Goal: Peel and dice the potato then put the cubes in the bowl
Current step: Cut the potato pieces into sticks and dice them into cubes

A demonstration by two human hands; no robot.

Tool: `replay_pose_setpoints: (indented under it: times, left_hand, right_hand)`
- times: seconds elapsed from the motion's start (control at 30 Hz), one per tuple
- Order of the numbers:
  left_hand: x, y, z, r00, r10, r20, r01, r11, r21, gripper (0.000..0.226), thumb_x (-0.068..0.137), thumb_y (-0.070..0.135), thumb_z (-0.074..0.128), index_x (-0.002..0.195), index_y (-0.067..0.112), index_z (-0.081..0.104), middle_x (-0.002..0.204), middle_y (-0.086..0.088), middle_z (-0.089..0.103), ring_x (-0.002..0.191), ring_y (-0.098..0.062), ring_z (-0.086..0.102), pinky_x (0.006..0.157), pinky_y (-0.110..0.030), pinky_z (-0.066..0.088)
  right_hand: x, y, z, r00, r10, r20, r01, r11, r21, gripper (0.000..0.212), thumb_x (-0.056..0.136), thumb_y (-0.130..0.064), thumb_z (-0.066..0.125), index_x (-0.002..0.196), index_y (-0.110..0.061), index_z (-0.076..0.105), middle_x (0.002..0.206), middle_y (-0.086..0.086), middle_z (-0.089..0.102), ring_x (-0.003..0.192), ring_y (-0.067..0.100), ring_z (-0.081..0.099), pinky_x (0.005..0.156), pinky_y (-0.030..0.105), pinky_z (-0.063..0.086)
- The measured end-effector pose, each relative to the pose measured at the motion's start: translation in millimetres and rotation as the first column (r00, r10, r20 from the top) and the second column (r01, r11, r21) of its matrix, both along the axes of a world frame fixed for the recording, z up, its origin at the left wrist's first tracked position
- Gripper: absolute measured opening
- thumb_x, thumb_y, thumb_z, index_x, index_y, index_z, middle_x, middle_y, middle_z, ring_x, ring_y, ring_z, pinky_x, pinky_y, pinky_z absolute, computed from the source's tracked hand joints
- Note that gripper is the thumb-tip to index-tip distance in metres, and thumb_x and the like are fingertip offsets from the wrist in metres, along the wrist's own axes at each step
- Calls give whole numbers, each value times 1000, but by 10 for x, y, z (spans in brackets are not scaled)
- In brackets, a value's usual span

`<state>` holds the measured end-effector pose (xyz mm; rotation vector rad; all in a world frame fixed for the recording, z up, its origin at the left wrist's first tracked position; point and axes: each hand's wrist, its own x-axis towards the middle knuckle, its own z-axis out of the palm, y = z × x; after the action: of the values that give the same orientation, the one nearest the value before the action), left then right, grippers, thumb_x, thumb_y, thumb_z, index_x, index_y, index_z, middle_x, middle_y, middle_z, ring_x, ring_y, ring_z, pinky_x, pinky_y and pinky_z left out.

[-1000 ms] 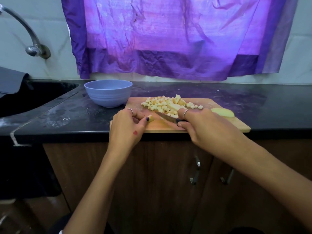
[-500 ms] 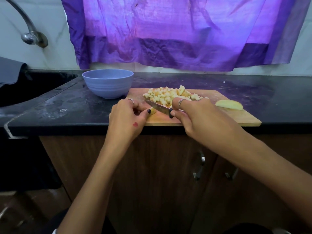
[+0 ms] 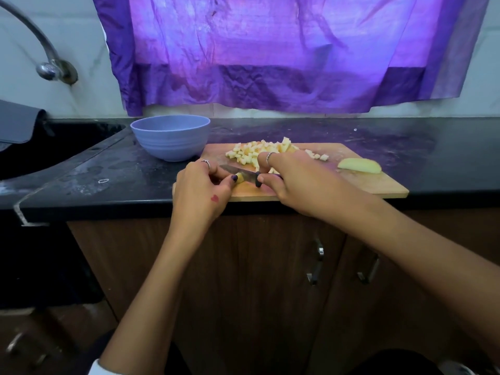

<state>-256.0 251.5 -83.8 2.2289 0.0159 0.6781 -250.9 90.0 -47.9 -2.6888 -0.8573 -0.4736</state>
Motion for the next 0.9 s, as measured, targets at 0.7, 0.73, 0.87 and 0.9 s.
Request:
replay_pose_setpoints:
  times: [0.7, 0.73, 0.87, 0.9]
  left_hand:
    - [-116, 41, 144, 988, -67, -139, 67, 998, -3, 21, 90, 17, 65, 70, 16, 60, 67, 5, 54, 62, -6, 47, 52, -14, 31]
    - [-119, 46, 153, 987, -70, -145, 69, 998, -11, 24, 90, 16, 65, 67, 17, 58, 64, 7, 52, 62, -5, 46, 51, -13, 31]
    - [-93, 51, 173, 985, -72, -159, 67, 997, -40, 10, 87, 18, 69, 82, 10, 68, 69, 7, 56, 69, -7, 49, 68, -24, 37]
    - [-83, 54, 168, 985, -66, -160, 62, 998, -29, 14, 87, 21, 70, 80, 9, 68, 69, 5, 56, 68, -7, 49, 69, -25, 36]
  right_hand:
    - [-368, 64, -141, 989, -147, -12, 146, 968, 202, 16, 98, -25, 47, 107, -21, 60, 94, 6, 63, 86, 24, 58, 76, 38, 51]
    - [-373, 72, -128, 989, -145, -14, 145, 970, 196, 15, 98, -24, 48, 105, -20, 60, 92, 5, 62, 85, 23, 58, 75, 38, 51]
    - [-373, 71, -58, 987, -160, 14, 154, 971, 180, 17, 98, -24, 48, 104, -18, 63, 87, 4, 57, 85, 23, 57, 71, 36, 49]
    - [-373, 72, -42, 987, -159, 21, 152, 971, 183, 18, 98, -24, 48, 104, -17, 63, 84, 2, 54, 82, 21, 55, 67, 33, 45]
